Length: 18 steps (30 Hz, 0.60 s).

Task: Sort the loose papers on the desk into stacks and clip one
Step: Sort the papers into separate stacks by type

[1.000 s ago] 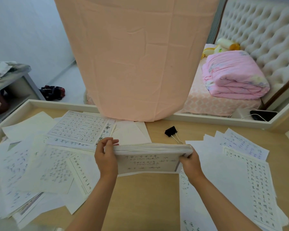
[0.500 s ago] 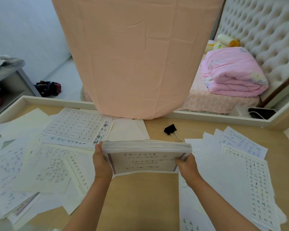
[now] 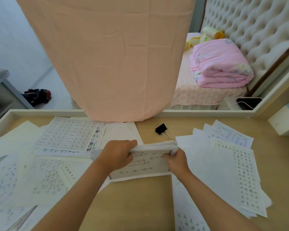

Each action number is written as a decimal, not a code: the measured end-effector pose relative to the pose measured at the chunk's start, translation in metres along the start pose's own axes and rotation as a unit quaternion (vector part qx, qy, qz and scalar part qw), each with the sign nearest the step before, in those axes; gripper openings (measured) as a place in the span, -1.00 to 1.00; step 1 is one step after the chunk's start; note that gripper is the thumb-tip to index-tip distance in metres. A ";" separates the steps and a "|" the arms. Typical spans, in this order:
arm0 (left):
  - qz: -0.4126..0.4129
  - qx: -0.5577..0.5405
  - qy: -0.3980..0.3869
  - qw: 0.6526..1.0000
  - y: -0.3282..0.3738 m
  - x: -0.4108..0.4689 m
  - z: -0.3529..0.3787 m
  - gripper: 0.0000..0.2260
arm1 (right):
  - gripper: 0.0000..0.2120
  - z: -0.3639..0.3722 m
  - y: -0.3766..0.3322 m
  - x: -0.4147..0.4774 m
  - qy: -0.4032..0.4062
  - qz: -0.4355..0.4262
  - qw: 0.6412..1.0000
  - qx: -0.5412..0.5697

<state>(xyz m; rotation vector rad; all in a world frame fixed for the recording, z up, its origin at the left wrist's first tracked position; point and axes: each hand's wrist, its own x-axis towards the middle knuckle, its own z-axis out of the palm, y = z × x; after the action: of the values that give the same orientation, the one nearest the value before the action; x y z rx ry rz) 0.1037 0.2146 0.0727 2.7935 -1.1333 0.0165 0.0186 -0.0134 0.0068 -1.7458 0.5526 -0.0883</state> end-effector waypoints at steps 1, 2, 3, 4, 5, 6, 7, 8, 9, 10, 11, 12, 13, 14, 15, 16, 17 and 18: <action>-0.004 -0.011 0.004 1.000 -0.002 -0.002 -0.005 -0.89 | -0.70 -0.003 -0.003 0.001 0.012 -0.009 1.000 0.009; -0.019 -0.035 0.006 0.999 -0.004 -0.004 -0.009 -0.90 | -0.68 -0.007 -0.006 0.002 0.031 -0.013 0.999 0.024; -0.044 -0.068 0.014 0.997 -0.007 -0.007 -0.014 -0.90 | -0.61 -0.011 -0.008 0.002 0.053 -0.005 0.998 0.046; -0.074 -0.116 0.022 0.990 -0.012 -0.010 -0.018 -0.88 | -0.49 -0.015 -0.009 0.003 0.068 0.016 0.995 0.076; -0.109 -0.184 0.024 0.977 -0.017 -0.012 -0.023 -0.86 | -0.36 -0.018 -0.009 0.003 0.064 0.049 0.990 0.118; -0.143 -0.277 0.023 0.950 -0.022 -0.014 -0.026 -0.85 | -0.26 -0.020 -0.008 0.003 0.040 0.089 0.982 0.161; -0.175 -0.376 0.019 0.910 -0.024 -0.015 -0.028 -0.84 | -0.21 -0.020 -0.006 0.001 -0.001 0.127 0.972 0.198; -0.209 -0.464 0.012 0.861 -0.024 -0.017 -0.027 -0.83 | -0.23 -0.018 -0.005 -0.003 -0.058 0.153 0.959 0.231; -0.246 -0.526 -0.003 0.814 -0.023 -0.019 -0.021 -0.81 | -0.33 -0.014 -0.005 -0.007 -0.113 0.167 0.947 0.250; -0.276 -0.560 -0.020 0.781 -0.021 -0.021 -0.012 -0.80 | -0.46 -0.008 -0.006 -0.013 -0.153 0.176 0.938 0.255; -0.300 -0.570 -0.036 0.764 -0.018 -0.024 0.000 -0.80 | -0.55 -0.001 -0.006 -0.017 -0.161 0.193 0.941 0.229; -0.319 -0.568 -0.050 0.757 -0.014 -0.028 0.013 -0.81 | -0.56 0.008 -0.004 -0.018 -0.141 0.213 0.950 0.180; -0.337 -0.560 -0.064 0.754 -0.010 -0.032 0.027 -0.83 | -0.54 0.015 0.000 -0.019 -0.112 0.234 0.959 0.113; -0.356 -0.547 -0.082 0.753 -0.007 -0.038 0.041 -0.86 | -0.52 0.021 0.005 -0.021 -0.089 0.253 0.962 0.051; -0.373 -0.529 -0.106 0.755 -0.007 -0.044 0.055 -0.86 | -0.50 0.029 0.011 -0.024 -0.081 0.264 0.961 0.000; -0.387 -0.506 -0.136 0.759 -0.007 -0.049 0.068 -0.84 | -0.47 0.035 0.016 -0.028 -0.079 0.270 0.959 -0.042; -0.396 -0.482 -0.168 0.764 -0.010 -0.053 0.080 -0.78 | -0.45 0.041 0.021 -0.032 -0.080 0.273 0.956 -0.076; -0.400 -0.459 -0.198 0.768 -0.013 -0.055 0.088 -0.69 | -0.45 0.045 0.023 -0.035 -0.074 0.273 0.954 -0.101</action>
<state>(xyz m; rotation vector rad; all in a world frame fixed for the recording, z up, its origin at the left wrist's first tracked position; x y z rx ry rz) 0.0700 0.2518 -0.0195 2.1056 0.1694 -0.9506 -0.0043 0.0385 -0.0184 -1.7160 0.9376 0.4994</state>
